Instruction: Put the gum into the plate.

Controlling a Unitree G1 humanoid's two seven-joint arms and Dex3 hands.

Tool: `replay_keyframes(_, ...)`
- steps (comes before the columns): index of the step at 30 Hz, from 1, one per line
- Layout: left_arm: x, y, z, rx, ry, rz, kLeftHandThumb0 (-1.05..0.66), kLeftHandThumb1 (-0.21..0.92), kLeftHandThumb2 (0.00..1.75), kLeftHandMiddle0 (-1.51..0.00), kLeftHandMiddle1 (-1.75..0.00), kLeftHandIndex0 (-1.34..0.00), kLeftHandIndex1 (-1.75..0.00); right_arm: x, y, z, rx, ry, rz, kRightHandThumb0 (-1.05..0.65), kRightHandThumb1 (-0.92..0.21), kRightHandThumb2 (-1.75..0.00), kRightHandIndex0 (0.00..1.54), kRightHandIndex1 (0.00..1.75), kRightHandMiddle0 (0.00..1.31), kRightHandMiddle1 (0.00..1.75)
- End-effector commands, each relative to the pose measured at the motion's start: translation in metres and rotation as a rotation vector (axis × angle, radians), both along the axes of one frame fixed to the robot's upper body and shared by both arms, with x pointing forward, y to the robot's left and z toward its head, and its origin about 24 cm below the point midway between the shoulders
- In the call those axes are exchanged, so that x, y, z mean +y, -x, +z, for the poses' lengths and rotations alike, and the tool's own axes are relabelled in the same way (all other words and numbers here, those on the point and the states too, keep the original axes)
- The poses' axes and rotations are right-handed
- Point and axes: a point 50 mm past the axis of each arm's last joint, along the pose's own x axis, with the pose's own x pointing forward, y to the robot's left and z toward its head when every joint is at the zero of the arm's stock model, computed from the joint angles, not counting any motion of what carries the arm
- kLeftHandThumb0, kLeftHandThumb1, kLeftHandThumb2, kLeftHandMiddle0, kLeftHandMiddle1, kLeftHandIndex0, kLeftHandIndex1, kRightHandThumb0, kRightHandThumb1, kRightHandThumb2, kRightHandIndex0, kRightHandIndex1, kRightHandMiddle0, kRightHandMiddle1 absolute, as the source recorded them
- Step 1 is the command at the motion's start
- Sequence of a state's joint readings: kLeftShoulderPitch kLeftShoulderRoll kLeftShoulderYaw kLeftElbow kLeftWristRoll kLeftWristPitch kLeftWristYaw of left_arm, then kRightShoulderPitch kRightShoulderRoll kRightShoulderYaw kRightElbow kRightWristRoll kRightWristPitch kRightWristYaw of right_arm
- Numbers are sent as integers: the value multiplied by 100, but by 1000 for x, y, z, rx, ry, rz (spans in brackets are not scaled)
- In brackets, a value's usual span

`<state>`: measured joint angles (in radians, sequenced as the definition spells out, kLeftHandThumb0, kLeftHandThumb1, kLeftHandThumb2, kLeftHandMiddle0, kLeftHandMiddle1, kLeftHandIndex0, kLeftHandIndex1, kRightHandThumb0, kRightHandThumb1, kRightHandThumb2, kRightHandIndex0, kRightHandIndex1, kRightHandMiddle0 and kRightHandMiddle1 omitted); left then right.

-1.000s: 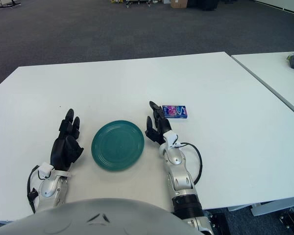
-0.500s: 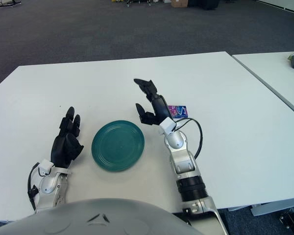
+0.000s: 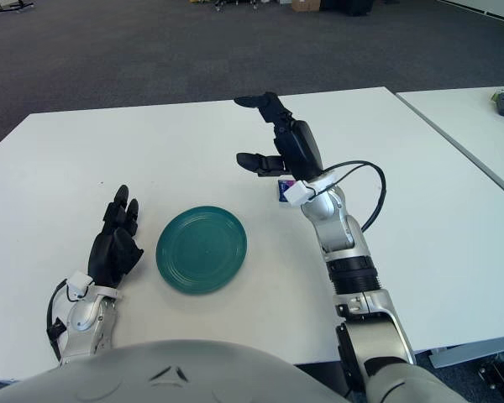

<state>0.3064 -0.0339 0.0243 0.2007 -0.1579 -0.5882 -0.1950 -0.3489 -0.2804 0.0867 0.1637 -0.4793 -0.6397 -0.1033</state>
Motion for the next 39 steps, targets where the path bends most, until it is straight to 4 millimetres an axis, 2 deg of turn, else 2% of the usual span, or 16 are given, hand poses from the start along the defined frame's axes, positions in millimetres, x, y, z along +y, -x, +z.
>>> replay_keyframes(1, -5, 4, -13, 61, 61, 14, -105, 92, 100, -1, 0, -6, -4, -4, -9, 9, -35, 53, -36, -63, -92, -47, 58, 14, 13, 97)
replay_keyframes(4, -5, 3, -13, 62, 68, 17, -105, 92, 98, -3, -1, -7, -5, -7, -14, 9, -13, 123, -66, -62, -92, -45, 58, 14, 13, 97)
replay_keyframes(7, -6, 3, -13, 62, 66, 18, -105, 92, 97, -6, -1, -2, -21, -12, -21, 7, 28, 217, -110, -62, -91, -44, 57, 13, 12, 97)
replay_keyframes(10, -5, 2, -12, 61, 63, 8, -105, 92, 97, -8, -1, -1, -29, -19, -31, -2, 85, 309, -162, -62, -92, -43, 55, 11, 12, 97)
replay_keyframes(13, -5, 2, -12, 59, 66, -11, -105, 92, 97, -10, -2, 0, -34, -27, -41, -18, 145, 379, -208, -63, -92, -44, 52, 10, 11, 96)
replay_keyframes(15, -5, 2, -11, 62, 73, -30, -105, 92, 97, -12, -2, 0, -38, -36, -49, -38, 212, 429, -251, -64, -92, -45, 51, 9, 10, 95)
replay_keyframes(17, -5, 2, -11, 63, 79, -43, -105, 92, 97, -13, -2, 0, -40, -42, -53, -50, 249, 459, -276, -65, -92, -47, 50, 8, 10, 95)
replay_keyframes(20, -4, 2, -11, 67, 84, -57, -105, 92, 98, -15, -3, 0, -42, -43, -54, -55, 264, 478, -285, -66, -92, -49, 50, 7, 9, 95)
replay_keyframes(29, -2, 2, -18, 92, 127, -74, -105, 92, 99, -28, -6, 0, -58, -61, -51, -90, 380, 620, -331, -69, -92, -52, 46, 4, 1, 91)
replay_keyframes(39, 1, 1, -20, 81, 150, -79, -105, 92, 96, -32, -5, 0, -64, -69, -49, -107, 431, 690, -358, -73, -92, -54, 45, 3, 0, 87)
